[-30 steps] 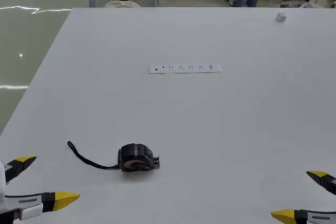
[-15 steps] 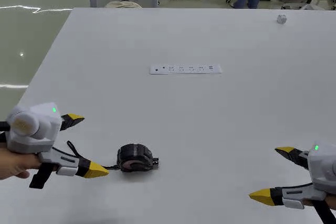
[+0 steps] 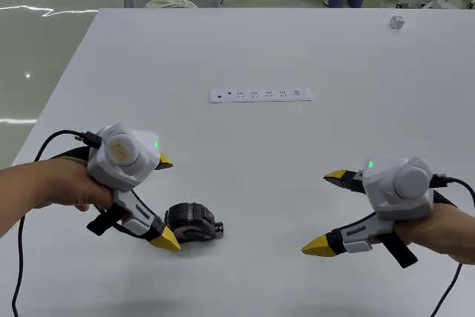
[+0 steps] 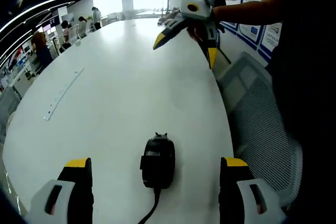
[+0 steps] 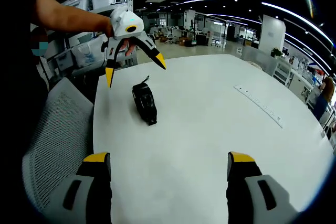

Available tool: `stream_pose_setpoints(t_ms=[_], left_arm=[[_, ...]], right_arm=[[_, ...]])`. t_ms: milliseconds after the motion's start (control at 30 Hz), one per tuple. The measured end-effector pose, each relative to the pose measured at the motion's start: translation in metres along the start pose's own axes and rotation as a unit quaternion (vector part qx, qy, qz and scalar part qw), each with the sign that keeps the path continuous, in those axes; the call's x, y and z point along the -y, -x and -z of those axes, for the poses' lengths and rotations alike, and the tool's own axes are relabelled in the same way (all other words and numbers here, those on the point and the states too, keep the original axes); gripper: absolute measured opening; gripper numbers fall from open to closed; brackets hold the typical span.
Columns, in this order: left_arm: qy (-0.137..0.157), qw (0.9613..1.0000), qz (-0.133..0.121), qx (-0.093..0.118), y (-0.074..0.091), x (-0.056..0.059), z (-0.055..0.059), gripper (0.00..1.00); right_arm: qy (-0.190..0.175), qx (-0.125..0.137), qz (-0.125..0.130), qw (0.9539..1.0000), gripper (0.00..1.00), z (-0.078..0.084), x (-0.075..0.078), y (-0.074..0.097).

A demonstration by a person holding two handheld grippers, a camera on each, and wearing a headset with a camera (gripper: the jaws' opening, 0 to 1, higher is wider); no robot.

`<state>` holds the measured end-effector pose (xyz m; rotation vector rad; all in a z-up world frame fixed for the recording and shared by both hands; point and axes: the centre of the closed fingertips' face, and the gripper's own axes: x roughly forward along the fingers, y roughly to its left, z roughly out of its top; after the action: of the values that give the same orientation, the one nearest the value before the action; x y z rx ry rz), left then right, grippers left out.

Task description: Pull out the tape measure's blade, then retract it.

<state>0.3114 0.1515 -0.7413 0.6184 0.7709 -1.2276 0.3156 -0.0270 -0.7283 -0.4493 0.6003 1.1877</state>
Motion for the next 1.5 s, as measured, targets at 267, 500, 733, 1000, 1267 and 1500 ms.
stream_pose_setpoints(t_ms=[267, 500, 733, 1000, 1267, 1500], left_arm=[[-0.013, 0.9996, 0.011, -0.022, -0.019, -0.001, 0.002, 0.95], [-0.051, 0.9974, 0.017, -0.048, -0.038, -0.005, 0.011, 0.79], [-0.043, 0.9975, 0.032, -0.045, -0.050, 0.000, 0.009, 0.74], [-0.043, 0.9972, 0.018, -0.059, -0.060, -0.003, 0.019, 0.57], [-0.020, 0.9969, 0.016, -0.074, -0.065, 0.002, 0.031, 0.39], [-0.012, 0.9990, 0.010, -0.042, -0.063, -0.001, 0.028, 0.39]], right_arm=[[0.033, -0.011, -0.039, 0.9986, 0.91, -0.012, -0.008, -0.033], [0.042, -0.004, -0.065, 0.9970, 0.89, -0.029, -0.017, -0.065], [0.057, -0.008, -0.080, 0.9951, 0.86, -0.038, -0.019, -0.087], [0.087, -0.030, -0.112, 0.9894, 0.77, -0.035, -0.031, -0.105], [0.114, -0.063, -0.135, 0.9822, 0.68, -0.030, -0.041, -0.126], [0.131, -0.087, -0.142, 0.9772, 0.59, -0.027, -0.041, -0.139]])
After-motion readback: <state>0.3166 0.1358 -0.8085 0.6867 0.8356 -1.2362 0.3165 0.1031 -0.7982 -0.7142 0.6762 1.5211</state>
